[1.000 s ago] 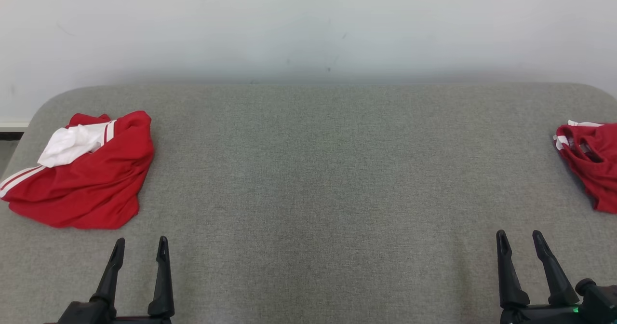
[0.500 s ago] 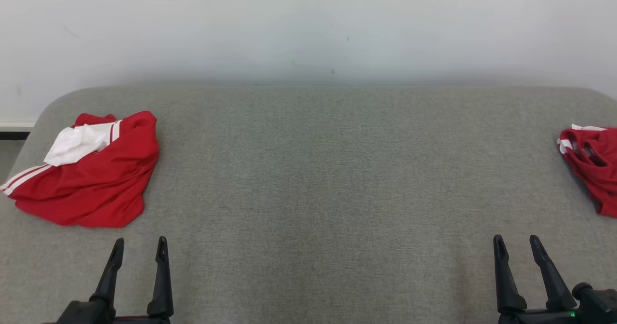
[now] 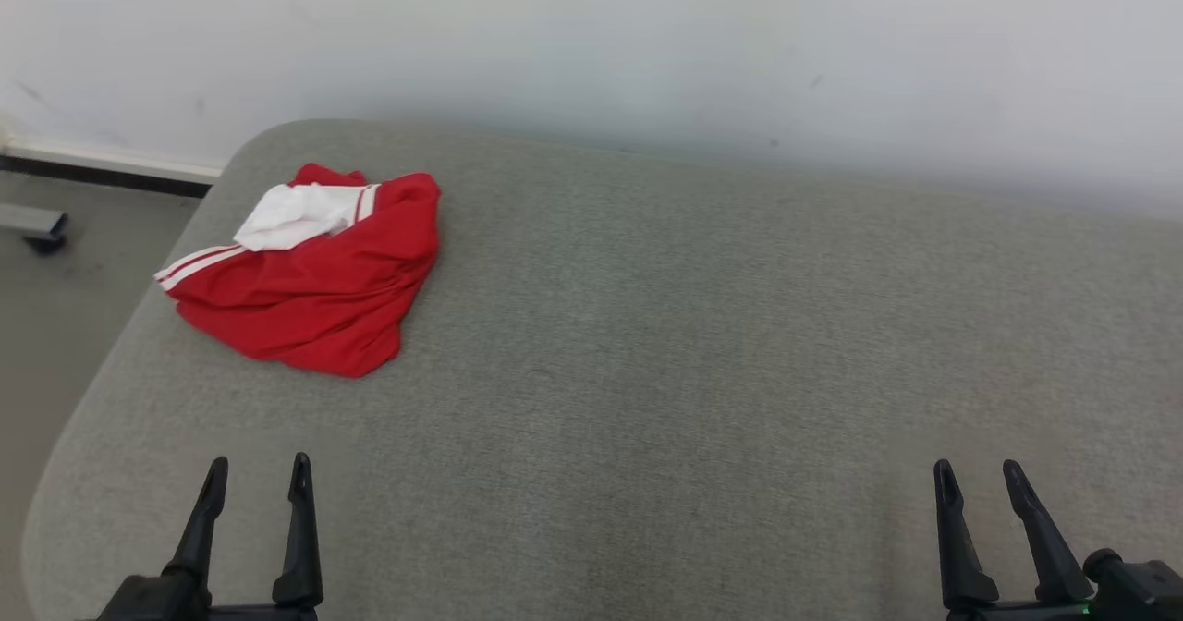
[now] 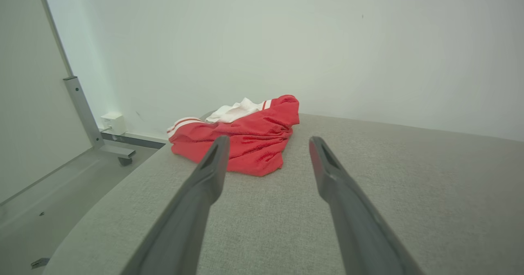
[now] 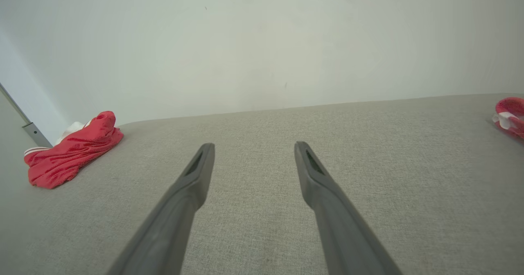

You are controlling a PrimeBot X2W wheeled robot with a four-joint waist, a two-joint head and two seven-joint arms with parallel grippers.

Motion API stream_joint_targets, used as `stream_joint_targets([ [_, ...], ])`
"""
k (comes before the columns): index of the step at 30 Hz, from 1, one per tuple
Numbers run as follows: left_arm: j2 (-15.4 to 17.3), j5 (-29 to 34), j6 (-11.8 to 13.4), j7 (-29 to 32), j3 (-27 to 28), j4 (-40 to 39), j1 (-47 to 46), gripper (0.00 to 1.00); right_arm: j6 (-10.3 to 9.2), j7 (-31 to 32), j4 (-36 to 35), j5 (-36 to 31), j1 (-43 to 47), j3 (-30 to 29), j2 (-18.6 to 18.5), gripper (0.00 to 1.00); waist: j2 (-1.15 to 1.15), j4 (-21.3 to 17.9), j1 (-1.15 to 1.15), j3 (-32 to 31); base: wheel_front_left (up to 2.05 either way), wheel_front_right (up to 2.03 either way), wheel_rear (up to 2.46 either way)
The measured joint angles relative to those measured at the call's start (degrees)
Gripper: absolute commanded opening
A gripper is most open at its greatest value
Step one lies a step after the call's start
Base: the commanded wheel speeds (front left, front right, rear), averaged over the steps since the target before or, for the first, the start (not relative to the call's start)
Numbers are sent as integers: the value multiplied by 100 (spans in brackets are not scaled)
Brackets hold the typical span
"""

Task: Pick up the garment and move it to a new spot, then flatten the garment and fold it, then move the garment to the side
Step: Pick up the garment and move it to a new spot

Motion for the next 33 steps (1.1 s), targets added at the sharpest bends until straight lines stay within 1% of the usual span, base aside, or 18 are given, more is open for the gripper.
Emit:
stream_joint_targets([
  [11,-1,-32,66,0,129,11,116,100,0,88,8,-65,-40,53,-43,100,0,1084,0,31,0,0,0],
  [16,-4,-112,194,0,307,-148,266,100,0,180,4,-87,-261,287,-123,100,0,1450,0,83,0,0,0],
  [20,-9,-168,278,0,363,-264,360,100,0,204,52,-77,-371,370,-198,100,0,1570,0,195,0,0,0],
  [25,-11,-198,337,0,371,-323,432,100,0,201,118,-34,-450,438,-269,100,0,1622,0,268,0,0,0],
  [29,-12,-209,334,0,323,-265,414,100,0,176,147,-16,-452,444,-294,100,0,1605,0,255,0,0,0],
  [33,-13,-211,216,0,176,-88,149,100,0,146,145,-20,-410,249,-305,100,0,1572,0,262,0,0,0],
])
